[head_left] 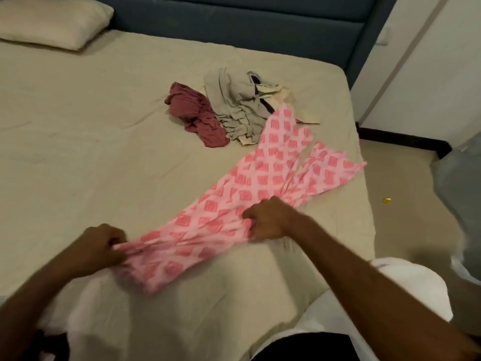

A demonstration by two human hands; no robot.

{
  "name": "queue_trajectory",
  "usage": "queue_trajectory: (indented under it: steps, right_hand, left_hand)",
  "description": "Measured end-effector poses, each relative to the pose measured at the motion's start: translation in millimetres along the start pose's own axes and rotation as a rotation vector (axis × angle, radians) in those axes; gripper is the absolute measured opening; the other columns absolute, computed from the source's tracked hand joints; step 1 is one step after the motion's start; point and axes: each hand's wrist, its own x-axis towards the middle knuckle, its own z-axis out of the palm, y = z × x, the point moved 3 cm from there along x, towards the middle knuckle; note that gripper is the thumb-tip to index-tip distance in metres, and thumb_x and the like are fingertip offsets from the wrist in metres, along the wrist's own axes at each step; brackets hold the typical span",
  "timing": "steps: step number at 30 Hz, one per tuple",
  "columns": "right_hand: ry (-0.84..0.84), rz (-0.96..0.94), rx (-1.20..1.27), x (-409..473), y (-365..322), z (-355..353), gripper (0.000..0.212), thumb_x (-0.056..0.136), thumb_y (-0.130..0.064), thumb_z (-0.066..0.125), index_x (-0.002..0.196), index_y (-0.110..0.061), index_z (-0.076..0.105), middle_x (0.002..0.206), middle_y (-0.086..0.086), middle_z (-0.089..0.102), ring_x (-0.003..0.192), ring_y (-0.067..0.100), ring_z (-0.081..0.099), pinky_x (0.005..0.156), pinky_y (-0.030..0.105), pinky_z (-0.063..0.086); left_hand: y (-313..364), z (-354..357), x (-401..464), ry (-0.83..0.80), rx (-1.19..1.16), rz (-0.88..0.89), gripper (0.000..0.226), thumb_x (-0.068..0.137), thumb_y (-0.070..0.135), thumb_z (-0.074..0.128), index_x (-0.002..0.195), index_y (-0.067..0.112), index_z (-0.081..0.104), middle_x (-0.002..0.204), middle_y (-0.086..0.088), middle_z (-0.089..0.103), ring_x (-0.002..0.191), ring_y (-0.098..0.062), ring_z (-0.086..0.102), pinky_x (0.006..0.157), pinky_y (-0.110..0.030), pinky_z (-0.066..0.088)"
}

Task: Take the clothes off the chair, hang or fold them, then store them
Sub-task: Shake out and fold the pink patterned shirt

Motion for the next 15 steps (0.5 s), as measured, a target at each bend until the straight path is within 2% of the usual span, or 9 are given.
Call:
queue_trajectory:
  steps: [3,5,7,8,10,12,13,15]
  right_hand:
    - [-0.07,-0.174,0.099,-19,-67,24,0.052,0.084,-0.054,0.054,0.127,-0.026,0.062,0.125,0.009,0.068,0.115,0.032,0.063,0.093,0.039,0.045]
    - [-0.013,-0.213,0.127,-22,-86,33,0.049,0.092,-0.047,0.06,0.136,-0.027,0.055,0.135,0.005,0.063,0.122,0.029,0.058,0.099,0.044,0.038]
    - [0.083,-0.22,0.269,-24,-76,32,0.055,0.091,-0.048,0.064,0.142,-0.029,0.052,0.142,-0.001,0.058,0.129,0.023,0.052,0.106,0.048,0.031]
    - [0.145,-0.195,0.381,-26,-61,31,0.055,0.09,-0.052,0.064,0.14,-0.03,0.054,0.142,-0.004,0.058,0.129,0.021,0.052,0.109,0.048,0.031]
    - [0.394,-0.044,0.597,-34,-16,24,0.049,0.09,-0.058,0.059,0.131,-0.03,0.062,0.135,-0.005,0.064,0.122,0.02,0.058,0.111,0.049,0.037]
    - [0.639,0.203,0.687,-43,47,21,0.038,0.097,-0.047,0.057,0.127,-0.025,0.065,0.129,0.0,0.068,0.115,0.023,0.064,0.106,0.049,0.047]
    - [0.69,0.35,0.667,-48,78,19,0.034,0.099,-0.037,0.056,0.129,-0.022,0.064,0.13,0.002,0.067,0.116,0.026,0.064,0.104,0.05,0.048]
    - [0.655,0.58,0.585,-52,132,17,0.033,0.102,-0.029,0.051,0.133,-0.02,0.059,0.133,0.006,0.064,0.12,0.031,0.061,0.103,0.052,0.047]
  left_hand:
    - [-55,-33,-16,-0.15,0.158,-0.109,0.022,0.059,0.037,0.077,0.053,0.028,0.058,0.049,0.004,0.059,0.046,0.0,0.053,0.056,-0.028,0.043]
    - [-79,-41,-11,-0.212,0.261,-0.162,0.019,0.062,0.037,0.079,0.059,0.028,0.062,0.057,0.003,0.064,0.057,-0.006,0.062,0.063,-0.031,0.048]
    - [-81,-39,0,-0.225,0.373,-0.182,0.018,0.065,0.039,0.078,0.077,0.031,0.067,0.075,0.006,0.069,0.072,-0.009,0.065,0.072,-0.033,0.052]
    - [-71,-37,4,-0.226,0.437,-0.184,0.028,0.066,0.043,0.077,0.089,0.034,0.066,0.089,0.009,0.069,0.083,-0.01,0.065,0.077,-0.032,0.052]
    - [-34,-30,16,-0.198,0.536,-0.131,0.048,0.07,0.049,0.078,0.111,0.043,0.053,0.112,0.012,0.06,0.107,-0.013,0.059,0.085,-0.031,0.05]
    - [19,-20,30,-0.118,0.49,-0.03,0.054,0.077,0.046,0.078,0.121,0.046,0.046,0.12,0.01,0.055,0.118,-0.015,0.053,0.09,-0.032,0.046]
    - [50,-12,38,-0.062,0.446,0.03,0.05,0.082,0.043,0.075,0.124,0.042,0.049,0.122,0.008,0.055,0.121,-0.017,0.052,0.092,-0.034,0.045]
    - [110,8,53,0.011,0.343,0.148,0.042,0.088,0.045,0.065,0.127,0.034,0.055,0.123,0.003,0.057,0.122,-0.021,0.052,0.095,-0.036,0.043]
